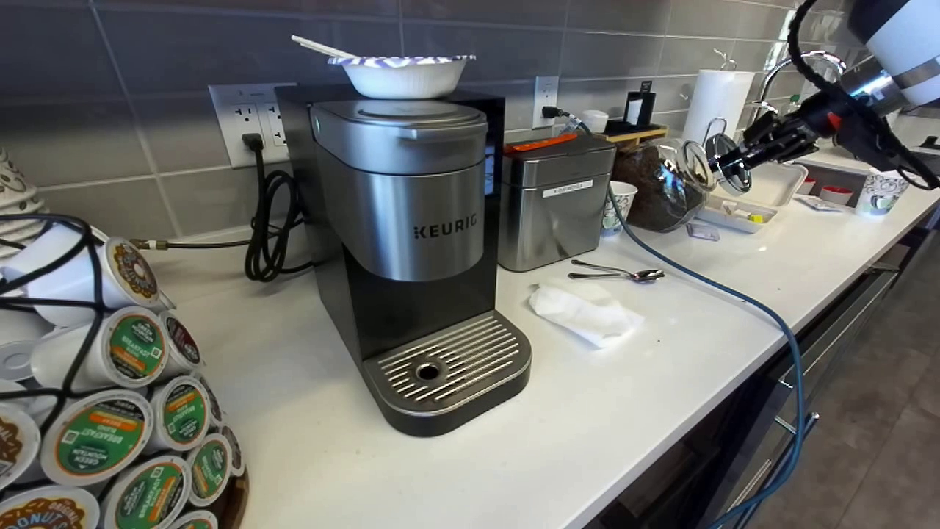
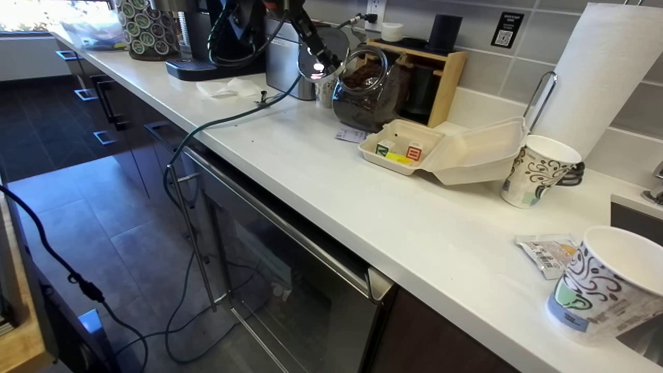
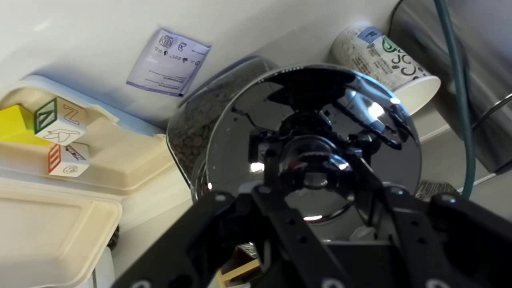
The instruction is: Put the silver lid on its container
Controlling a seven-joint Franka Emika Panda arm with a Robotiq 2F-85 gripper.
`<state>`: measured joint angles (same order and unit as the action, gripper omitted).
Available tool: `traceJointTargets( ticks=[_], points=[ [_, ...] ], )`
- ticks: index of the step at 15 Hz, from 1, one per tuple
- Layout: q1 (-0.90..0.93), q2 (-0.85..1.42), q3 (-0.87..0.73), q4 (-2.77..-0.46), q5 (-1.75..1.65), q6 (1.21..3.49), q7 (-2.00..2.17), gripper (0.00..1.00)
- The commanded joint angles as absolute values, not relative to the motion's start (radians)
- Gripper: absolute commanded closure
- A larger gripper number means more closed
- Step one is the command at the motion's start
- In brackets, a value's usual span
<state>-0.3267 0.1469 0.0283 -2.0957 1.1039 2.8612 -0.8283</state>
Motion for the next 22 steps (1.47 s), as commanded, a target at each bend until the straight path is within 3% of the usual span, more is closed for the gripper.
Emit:
traceJointTargets(
  ticks=[1, 12, 22],
  points=[
    [-0.338, 0.246, 0.02, -1.986, 1.09, 2.852, -0.835, 0.79],
    [-0.355, 0.404, -0.012, -1.75, 0.979, 2.725, -0.817, 0.79],
    [-0.349, 0.435, -0.038, -1.734, 0.932, 2.717, -0.802, 0.79]
  ],
)
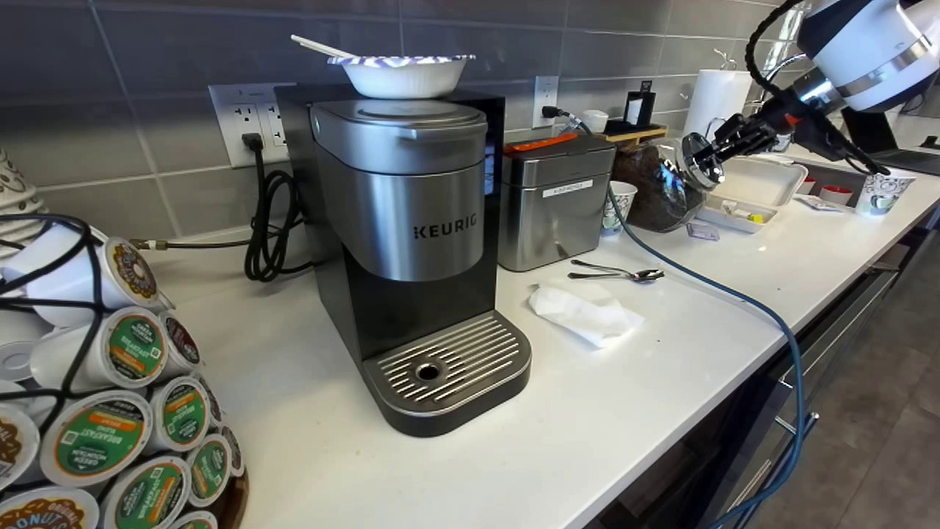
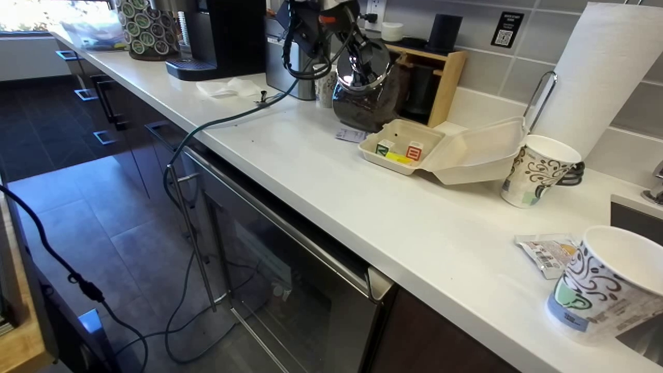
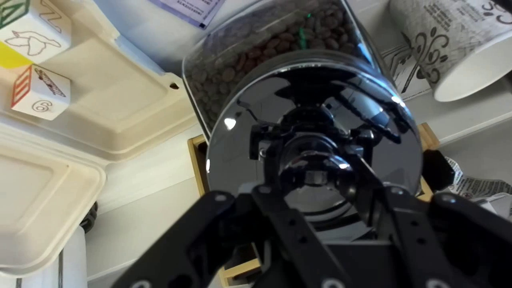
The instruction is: Put the silver lid on its container
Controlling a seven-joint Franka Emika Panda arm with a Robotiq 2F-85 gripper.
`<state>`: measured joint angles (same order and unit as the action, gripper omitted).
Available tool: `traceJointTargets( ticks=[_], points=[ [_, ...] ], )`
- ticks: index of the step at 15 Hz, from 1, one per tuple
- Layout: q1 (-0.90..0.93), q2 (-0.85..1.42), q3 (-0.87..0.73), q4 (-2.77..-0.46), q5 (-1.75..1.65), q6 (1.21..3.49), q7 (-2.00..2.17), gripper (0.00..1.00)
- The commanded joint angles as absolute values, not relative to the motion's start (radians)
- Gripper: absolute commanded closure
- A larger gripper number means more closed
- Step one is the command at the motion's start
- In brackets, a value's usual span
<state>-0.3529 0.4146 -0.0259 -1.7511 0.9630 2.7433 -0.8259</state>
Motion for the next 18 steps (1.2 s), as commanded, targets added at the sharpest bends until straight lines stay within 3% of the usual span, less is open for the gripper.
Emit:
traceJointTargets(
  ticks=[1, 7, 8, 9, 13, 18],
  points=[
    [-0.347, 0.436, -0.038, -1.737, 0.928, 2.717, -0.803, 0.79],
    [-0.34, 0.446, -0.028, -1.744, 0.933, 2.719, -0.808, 0.79],
    [-0.339, 0.448, -0.029, -1.743, 0.933, 2.72, -0.808, 0.36],
    [-0.338, 0.447, -0.03, -1.745, 0.931, 2.716, -0.802, 0.27],
    [-0.33, 0.423, -0.034, -1.774, 0.933, 2.719, -0.783, 0.01],
    [-0.343, 0.331, -0.068, -1.85, 0.894, 2.642, -0.738, 0.0]
  ],
)
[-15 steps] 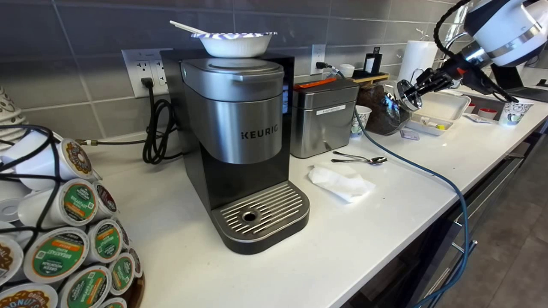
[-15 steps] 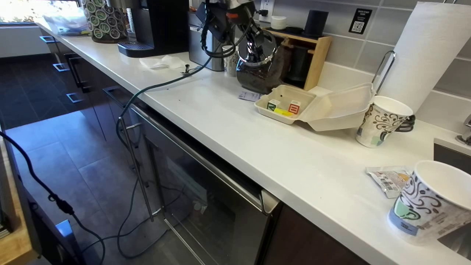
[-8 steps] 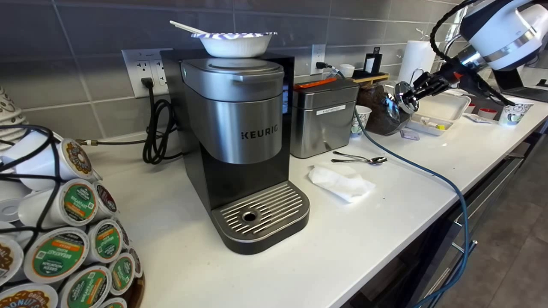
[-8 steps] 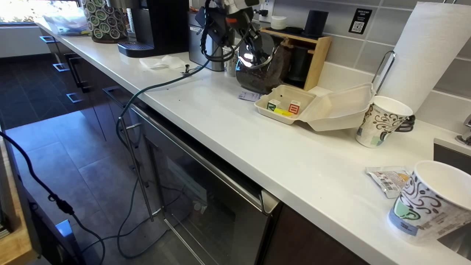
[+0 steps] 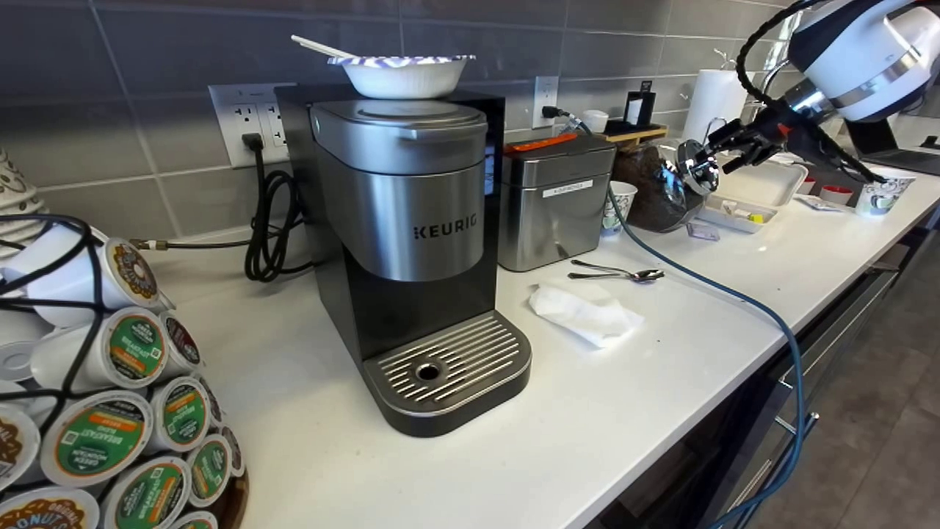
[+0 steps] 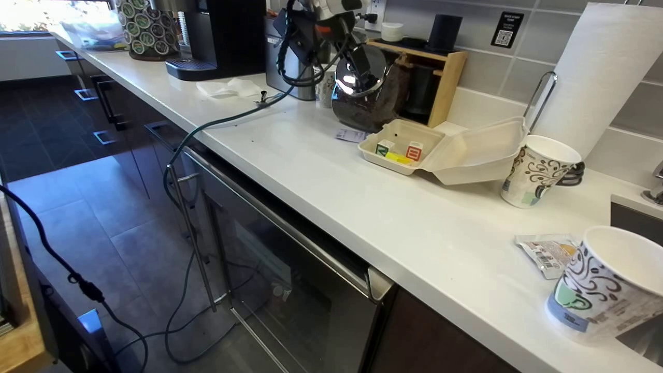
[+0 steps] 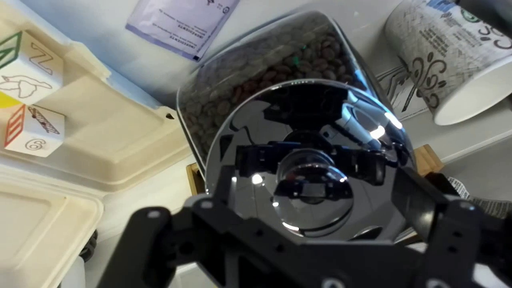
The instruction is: Put the silver lid on its container
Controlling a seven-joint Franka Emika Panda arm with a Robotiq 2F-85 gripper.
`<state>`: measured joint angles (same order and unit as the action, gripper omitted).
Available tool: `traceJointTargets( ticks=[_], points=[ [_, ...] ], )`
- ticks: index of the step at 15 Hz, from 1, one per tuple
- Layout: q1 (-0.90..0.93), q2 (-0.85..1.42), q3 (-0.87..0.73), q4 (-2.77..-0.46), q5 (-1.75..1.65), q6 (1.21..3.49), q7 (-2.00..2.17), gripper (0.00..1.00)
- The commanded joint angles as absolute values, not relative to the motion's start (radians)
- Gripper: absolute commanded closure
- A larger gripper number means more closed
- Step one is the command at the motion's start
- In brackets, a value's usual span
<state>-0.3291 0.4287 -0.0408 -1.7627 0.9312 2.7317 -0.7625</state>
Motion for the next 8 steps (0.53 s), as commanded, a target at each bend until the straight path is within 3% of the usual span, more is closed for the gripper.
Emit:
traceJointTargets(
  ticks=[1, 8],
  points=[
    [-0.353, 0.3, -0.074, -1.875, 0.891, 2.617, -0.763, 0.0],
    [-0.437, 0.002, -0.188, -2.096, 0.966, 2.302, -1.14, 0.0]
  ],
)
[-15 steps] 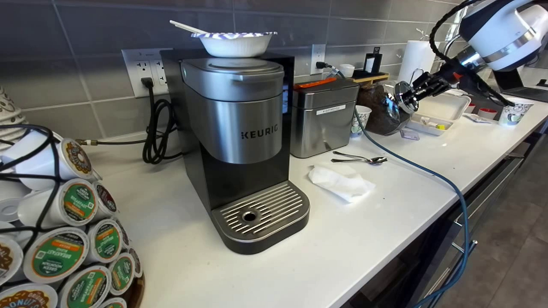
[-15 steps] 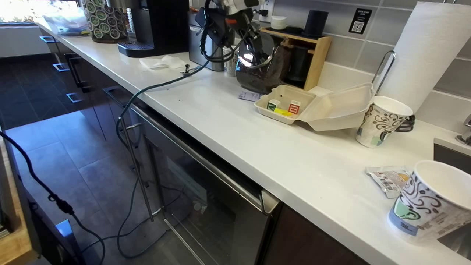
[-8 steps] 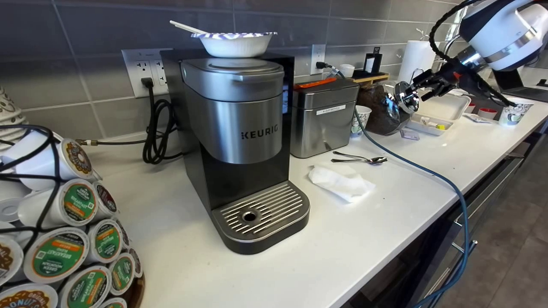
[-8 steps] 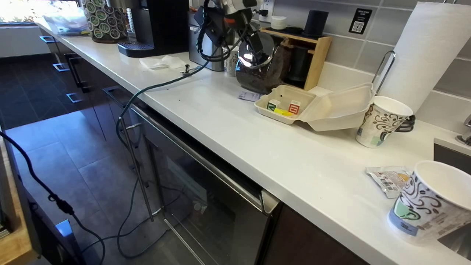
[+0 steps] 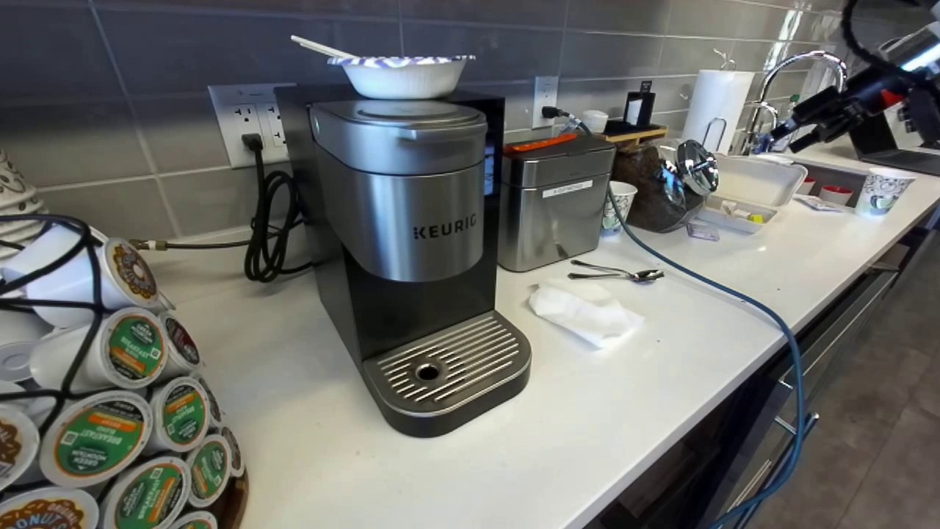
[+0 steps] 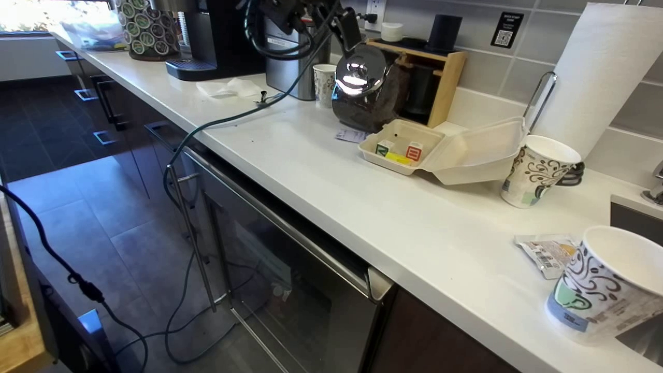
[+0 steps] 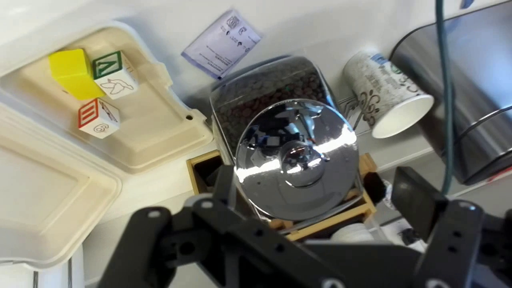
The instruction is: Put the silver lid on its container
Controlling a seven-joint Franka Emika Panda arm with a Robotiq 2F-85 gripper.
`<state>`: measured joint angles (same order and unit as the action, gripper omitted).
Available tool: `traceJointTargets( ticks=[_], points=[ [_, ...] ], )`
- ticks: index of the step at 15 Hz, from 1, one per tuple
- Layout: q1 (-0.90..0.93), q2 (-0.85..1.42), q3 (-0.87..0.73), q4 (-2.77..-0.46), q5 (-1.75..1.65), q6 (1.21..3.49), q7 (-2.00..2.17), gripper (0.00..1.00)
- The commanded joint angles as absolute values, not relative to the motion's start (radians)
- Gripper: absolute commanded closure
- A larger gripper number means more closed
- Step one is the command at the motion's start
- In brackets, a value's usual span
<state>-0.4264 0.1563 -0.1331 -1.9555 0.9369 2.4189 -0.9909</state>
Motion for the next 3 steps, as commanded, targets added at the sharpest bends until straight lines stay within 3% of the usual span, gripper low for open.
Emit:
traceJointTargets(
  ticks=[1, 3],
  points=[
    [-0.431, -0.042, -0.217, -2.135, 0.976, 2.283, -1.184, 0.0],
    [-0.396, 0.023, -0.251, -2.056, 0.95, 2.291, -1.13, 0.0]
  ],
)
